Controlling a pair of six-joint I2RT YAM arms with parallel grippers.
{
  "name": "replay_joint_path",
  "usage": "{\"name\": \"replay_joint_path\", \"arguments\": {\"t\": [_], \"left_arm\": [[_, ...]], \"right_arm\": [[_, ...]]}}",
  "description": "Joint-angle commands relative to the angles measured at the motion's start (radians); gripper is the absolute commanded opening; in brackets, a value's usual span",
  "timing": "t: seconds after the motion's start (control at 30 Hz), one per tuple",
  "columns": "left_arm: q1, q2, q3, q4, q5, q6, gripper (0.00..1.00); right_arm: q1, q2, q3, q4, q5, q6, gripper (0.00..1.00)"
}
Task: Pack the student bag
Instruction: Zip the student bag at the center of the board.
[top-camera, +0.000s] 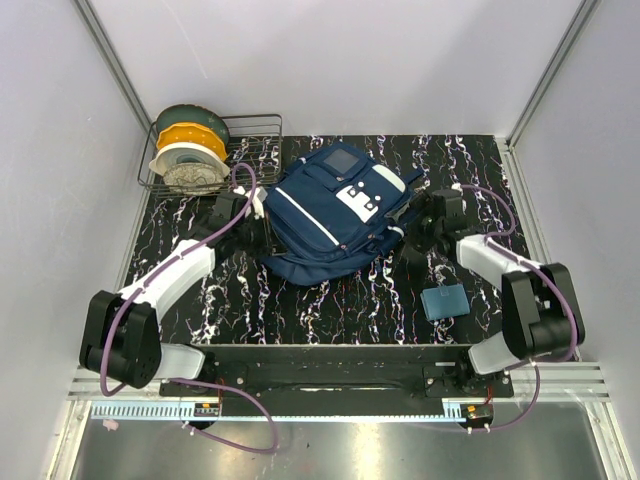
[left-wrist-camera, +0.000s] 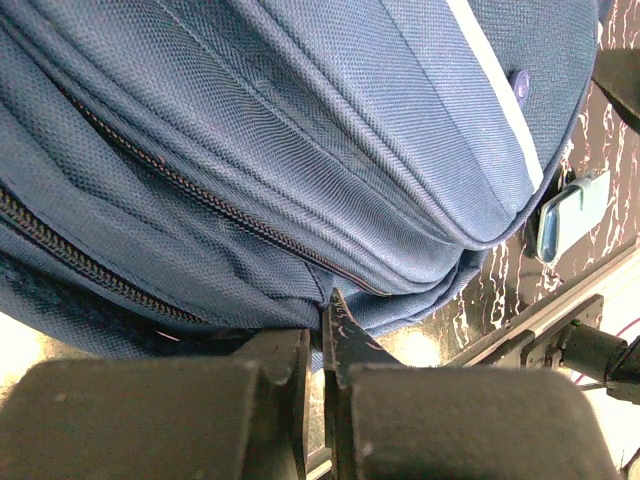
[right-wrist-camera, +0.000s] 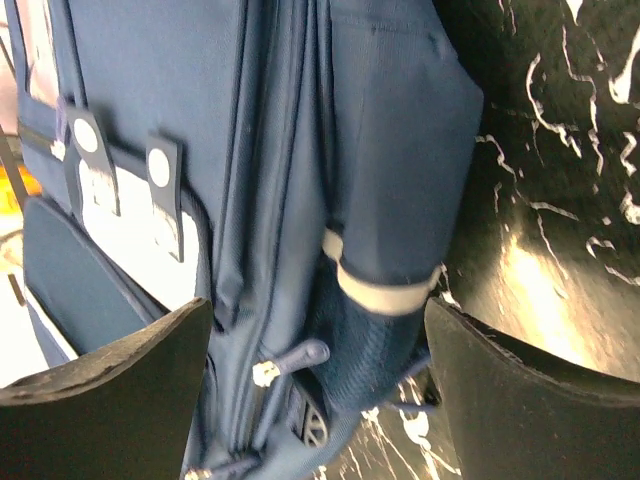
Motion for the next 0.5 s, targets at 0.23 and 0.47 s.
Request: {"name": "replay_joint_path", "arguments": {"t": [0.23, 0.47], "left_arm": [[0.006, 0.008, 0.062, 0.011, 0.072, 0.060, 0.00], [0.006, 0.040, 0.089, 0.008, 0.093, 0.064, 0.00]], "right_arm": [[-0.011, 0.136, -0.038, 0.180, -0.030, 0.142, 0.65], [-0.031, 0.176, -0.085, 0.254, -0.099, 0.119, 0.00]]}}
